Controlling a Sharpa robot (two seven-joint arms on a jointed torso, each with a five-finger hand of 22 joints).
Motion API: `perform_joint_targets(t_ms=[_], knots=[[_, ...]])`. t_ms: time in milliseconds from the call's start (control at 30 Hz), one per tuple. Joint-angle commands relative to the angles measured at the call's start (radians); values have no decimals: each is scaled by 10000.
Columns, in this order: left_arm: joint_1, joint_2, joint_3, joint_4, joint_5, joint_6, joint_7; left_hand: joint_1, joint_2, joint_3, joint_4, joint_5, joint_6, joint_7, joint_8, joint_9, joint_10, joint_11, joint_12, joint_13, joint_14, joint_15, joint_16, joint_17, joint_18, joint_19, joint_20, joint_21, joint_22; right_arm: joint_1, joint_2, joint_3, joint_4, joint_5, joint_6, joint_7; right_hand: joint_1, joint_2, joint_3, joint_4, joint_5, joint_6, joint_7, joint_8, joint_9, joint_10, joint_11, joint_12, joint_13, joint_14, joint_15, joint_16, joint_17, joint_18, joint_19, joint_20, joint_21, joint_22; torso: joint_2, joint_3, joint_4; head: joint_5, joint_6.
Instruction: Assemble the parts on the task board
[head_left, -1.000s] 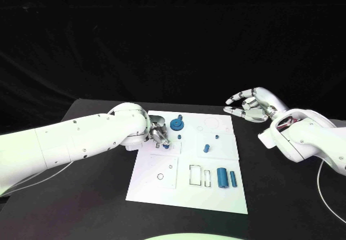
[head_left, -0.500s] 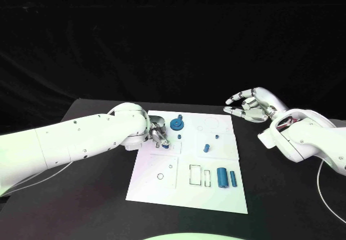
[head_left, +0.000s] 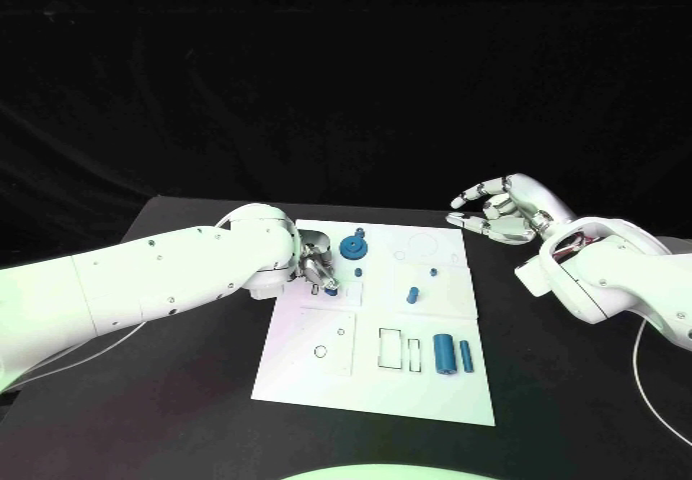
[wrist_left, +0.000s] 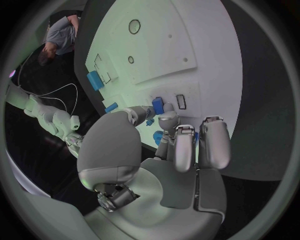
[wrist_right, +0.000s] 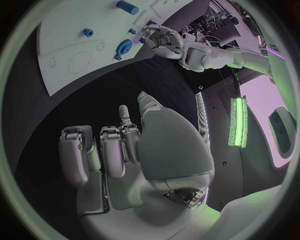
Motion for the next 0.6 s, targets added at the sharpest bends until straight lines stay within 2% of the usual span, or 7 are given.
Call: perform_joint_targets(t_ms=[33,233,600], knots=[[-42,54,-18,-14,-14,298,-56,-239,-27,1513,-1610,-53,42,-145,22,66,100,-45,69,29,981,-101,65,2378,-187,69,-25,57,32,-9,-3,0,17,-55,85,97,-69,7,-2,73,56,43,-12,38,8,-9,-87,-67,1266,759,-36,-38,1358,104,664,-62,-40,2207,3,4,-9,-4,-12],[-52,96,-19,-65,34,288,-56,-602,13,904,-1211,-151,163,-243,-10,132,127,-102,90,54,977,-163,56,2364,-193,83,-78,56,61,-11,-12,0,17,-54,80,101,-69,7,-2,73,56,43,-12,38,8,-9,-87,-67,1266,759,-36,-38,1358,104,664,-62,-40,2207,-1,8,-2,-26,-17],[-58,165,-19,-133,96,329,-56,-893,44,257,-753,-219,325,-277,-107,153,121,-132,93,63,978,-193,58,2365,-200,104,-100,56,96,-14,-21,0,19,-40,60,120,-129,6,-1,71,71,42,-18,56,6,-20,-94,-83,1251,751,-42,-53,1321,110,651,-68,-63,2192,-7,3,0,-43,-41]])
